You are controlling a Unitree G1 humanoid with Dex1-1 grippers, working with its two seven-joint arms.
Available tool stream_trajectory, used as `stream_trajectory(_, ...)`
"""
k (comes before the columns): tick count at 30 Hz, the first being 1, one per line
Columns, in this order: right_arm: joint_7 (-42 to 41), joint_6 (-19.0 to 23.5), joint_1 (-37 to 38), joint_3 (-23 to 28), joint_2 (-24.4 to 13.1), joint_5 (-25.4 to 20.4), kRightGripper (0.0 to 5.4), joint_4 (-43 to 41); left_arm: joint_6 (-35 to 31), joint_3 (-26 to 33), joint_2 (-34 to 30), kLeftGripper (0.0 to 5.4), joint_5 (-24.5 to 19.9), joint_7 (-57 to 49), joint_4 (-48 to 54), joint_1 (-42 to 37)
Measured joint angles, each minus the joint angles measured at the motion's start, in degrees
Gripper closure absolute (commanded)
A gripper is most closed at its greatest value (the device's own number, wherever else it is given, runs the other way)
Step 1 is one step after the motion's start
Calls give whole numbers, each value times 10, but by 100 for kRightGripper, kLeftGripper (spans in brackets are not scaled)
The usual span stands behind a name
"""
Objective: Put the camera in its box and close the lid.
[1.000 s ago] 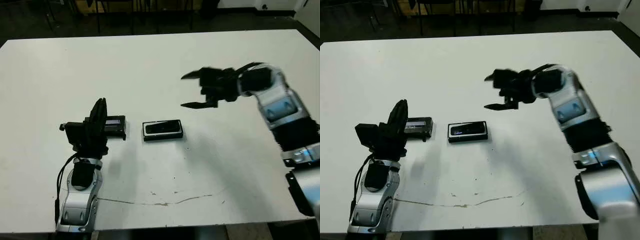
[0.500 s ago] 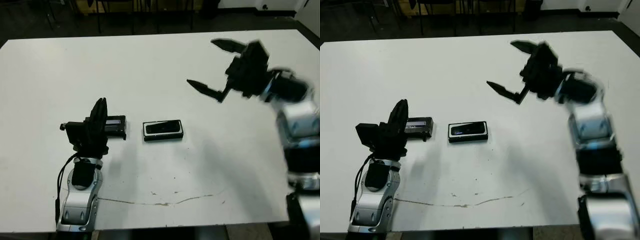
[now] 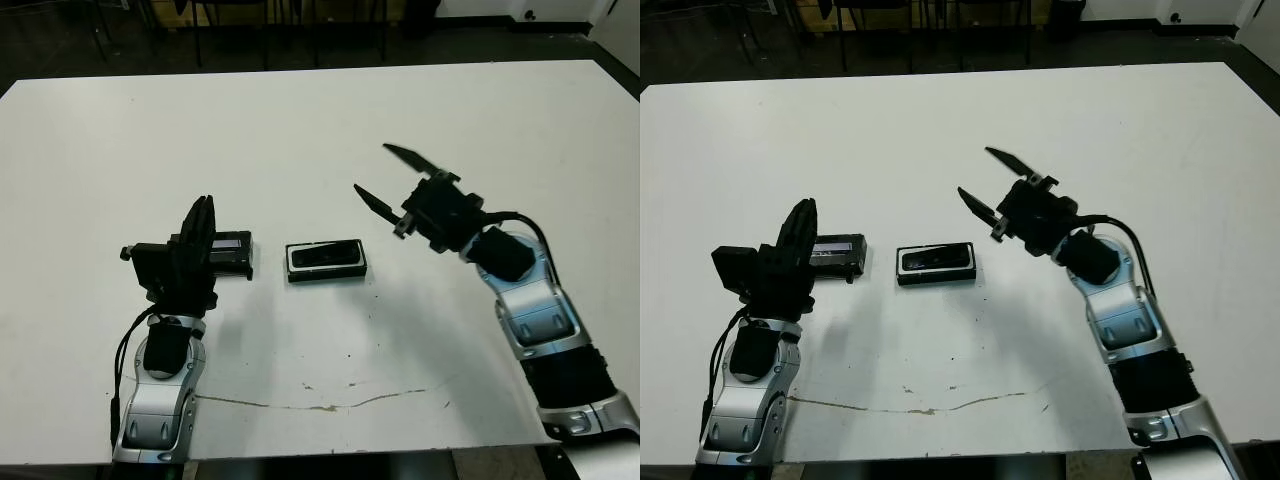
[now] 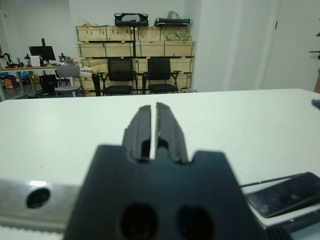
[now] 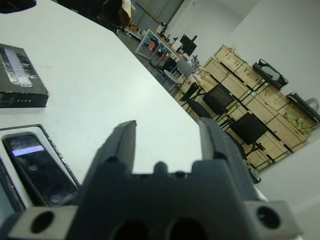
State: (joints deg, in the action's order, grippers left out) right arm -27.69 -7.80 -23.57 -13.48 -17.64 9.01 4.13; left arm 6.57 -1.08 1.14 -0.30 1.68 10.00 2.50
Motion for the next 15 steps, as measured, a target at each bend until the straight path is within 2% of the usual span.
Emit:
stream_trajectory(9, 10, -18, 7, -26, 1, 32, 538, 40, 0, 0, 0, 540, 0, 0, 1, 1)
stream_trajectory(15, 4, -19, 19, -40, -1, 41, 538, 54, 0, 0, 0, 540, 1, 0, 1, 1)
